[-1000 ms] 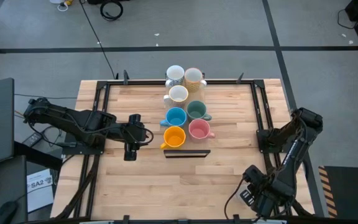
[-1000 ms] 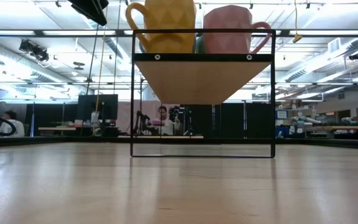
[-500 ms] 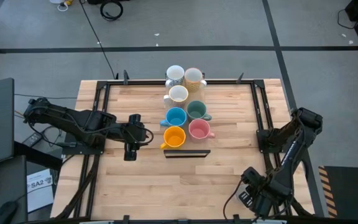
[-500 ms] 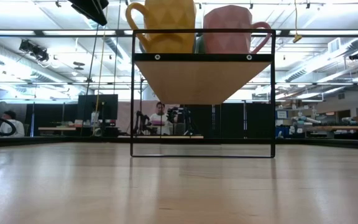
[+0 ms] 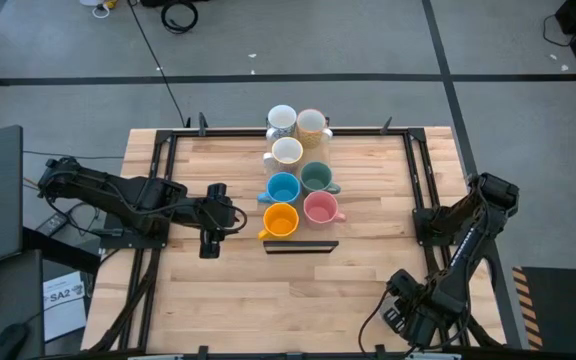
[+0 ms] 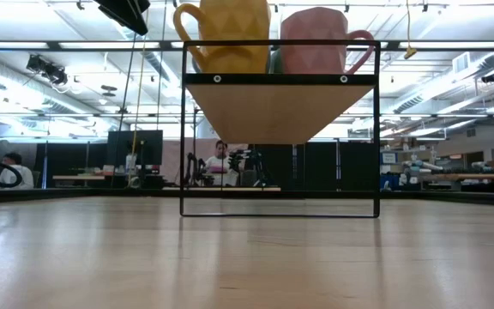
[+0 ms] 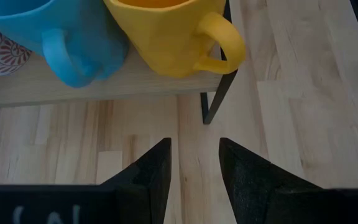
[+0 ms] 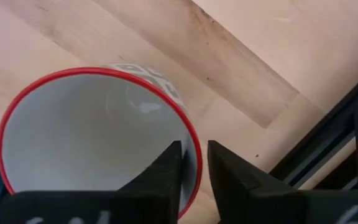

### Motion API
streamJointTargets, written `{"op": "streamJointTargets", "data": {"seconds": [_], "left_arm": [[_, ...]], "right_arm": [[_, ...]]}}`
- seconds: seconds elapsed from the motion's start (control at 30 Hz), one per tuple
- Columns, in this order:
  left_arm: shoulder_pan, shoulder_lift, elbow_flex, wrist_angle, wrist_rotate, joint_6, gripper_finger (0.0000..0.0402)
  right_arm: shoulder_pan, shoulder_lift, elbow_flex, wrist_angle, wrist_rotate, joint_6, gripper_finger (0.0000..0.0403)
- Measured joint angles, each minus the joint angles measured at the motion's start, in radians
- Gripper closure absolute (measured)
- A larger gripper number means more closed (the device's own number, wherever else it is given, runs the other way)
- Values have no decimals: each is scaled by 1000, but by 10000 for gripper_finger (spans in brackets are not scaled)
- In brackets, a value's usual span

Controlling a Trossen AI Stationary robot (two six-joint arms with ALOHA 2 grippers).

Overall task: Place coffee mugs
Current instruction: Put the red patterned mug on the shelf

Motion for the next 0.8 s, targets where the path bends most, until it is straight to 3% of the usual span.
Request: {"op": "streamJointTargets", "data": {"seconds": [0.23,0.5,0.8], "left_arm": [[0,0,0,9,0,0,260],[0,0,0,23,0,0,260],[0,0,0,23,0,0,260]], "right_arm": [[-10,-3,1,0,0,-4,379],[-73,-11,25,-40,1,-73,376],[-207,-132,147,-236,-3,-259,377]]}}
